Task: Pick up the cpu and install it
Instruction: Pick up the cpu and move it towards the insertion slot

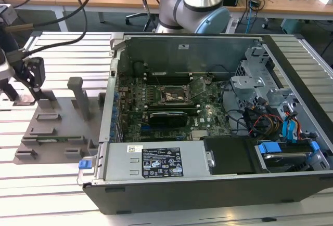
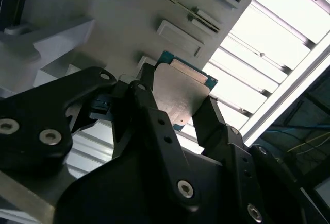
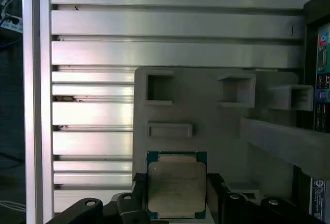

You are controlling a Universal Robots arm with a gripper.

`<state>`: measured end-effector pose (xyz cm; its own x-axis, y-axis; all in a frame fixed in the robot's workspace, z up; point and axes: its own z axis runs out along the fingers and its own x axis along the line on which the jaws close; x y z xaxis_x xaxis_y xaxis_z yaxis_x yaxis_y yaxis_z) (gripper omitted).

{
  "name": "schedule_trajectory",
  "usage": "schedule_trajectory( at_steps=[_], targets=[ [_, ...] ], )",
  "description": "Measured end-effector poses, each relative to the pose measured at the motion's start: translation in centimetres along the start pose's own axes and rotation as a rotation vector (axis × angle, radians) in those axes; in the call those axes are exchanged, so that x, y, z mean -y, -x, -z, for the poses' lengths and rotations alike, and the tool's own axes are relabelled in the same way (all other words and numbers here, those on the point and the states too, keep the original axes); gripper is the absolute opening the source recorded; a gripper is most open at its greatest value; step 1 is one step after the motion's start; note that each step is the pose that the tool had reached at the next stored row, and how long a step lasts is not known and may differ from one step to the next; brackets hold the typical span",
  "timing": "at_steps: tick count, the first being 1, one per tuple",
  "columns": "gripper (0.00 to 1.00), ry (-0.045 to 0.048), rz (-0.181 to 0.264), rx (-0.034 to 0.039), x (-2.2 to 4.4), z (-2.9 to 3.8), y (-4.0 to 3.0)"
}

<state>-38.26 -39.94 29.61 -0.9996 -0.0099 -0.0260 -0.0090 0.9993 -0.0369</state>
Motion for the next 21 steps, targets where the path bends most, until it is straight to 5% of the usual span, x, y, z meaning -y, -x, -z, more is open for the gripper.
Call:
schedule_trajectory(
  at_steps=[21],
  targets=[
    [0.55, 0.0, 0.0, 0.0, 0.18, 4.81, 0.12]
  ],
)
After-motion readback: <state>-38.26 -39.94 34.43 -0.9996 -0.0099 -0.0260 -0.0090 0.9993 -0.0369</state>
